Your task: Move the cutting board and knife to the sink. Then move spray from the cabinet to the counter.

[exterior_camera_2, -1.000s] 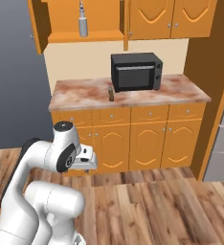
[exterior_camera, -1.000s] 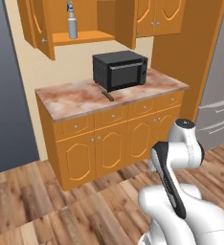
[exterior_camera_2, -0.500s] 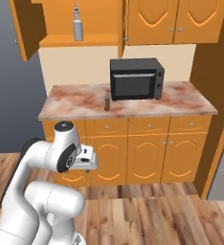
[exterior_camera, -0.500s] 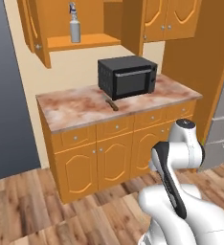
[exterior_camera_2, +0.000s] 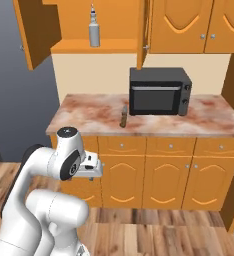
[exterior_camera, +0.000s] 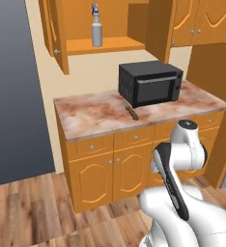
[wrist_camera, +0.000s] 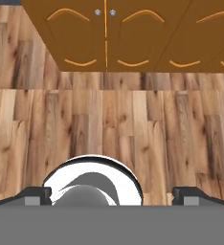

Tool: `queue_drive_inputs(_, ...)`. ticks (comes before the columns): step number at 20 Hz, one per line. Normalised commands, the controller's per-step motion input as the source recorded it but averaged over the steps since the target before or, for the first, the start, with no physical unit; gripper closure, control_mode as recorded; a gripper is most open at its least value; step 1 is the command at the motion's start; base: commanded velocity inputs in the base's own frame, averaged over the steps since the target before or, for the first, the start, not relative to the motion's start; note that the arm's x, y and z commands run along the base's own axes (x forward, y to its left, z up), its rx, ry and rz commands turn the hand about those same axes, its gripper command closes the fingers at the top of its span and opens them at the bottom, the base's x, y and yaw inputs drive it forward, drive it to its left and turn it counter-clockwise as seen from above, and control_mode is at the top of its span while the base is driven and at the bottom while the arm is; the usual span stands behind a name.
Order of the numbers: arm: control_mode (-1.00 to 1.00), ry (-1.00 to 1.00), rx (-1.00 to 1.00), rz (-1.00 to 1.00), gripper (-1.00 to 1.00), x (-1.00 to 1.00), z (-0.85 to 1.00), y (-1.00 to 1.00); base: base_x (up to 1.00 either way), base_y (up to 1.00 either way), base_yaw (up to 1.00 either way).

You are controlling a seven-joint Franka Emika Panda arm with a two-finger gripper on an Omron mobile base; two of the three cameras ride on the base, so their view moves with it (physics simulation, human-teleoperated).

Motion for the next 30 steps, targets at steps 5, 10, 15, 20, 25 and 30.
queue_drive_inputs(5, 1.00, 0.00, 0.00, 0.00, -1.00, 0.00, 0.00, 0.00, 0.63, 0.00, 0.10)
queue_drive_inputs(10, 1.00, 0.00, 0.00, 0.00, -1.00, 0.00, 0.00, 0.00, 0.56, 0.00, 0.07)
queue_drive_inputs(15, 1.00, 0.00, 0.00, 0.00, -1.00, 0.00, 0.00, 0.00, 0.64, 0.00, 0.03)
queue_drive_inputs(20, 1.00, 0.00, 0.00, 0.00, -1.00, 0.00, 0.00, 0.00, 0.65, -0.06, 0.00)
queue_drive_inputs(25, 1.00, 0.00, 0.00, 0.00, -1.00, 0.00, 0.00, 0.00, 0.61, -0.08, 0.00)
queue_drive_inputs(30, 1.00, 0.00, 0.00, 0.00, -1.00, 0.00, 0.00, 0.00, 0.55, -0.04, 0.00)
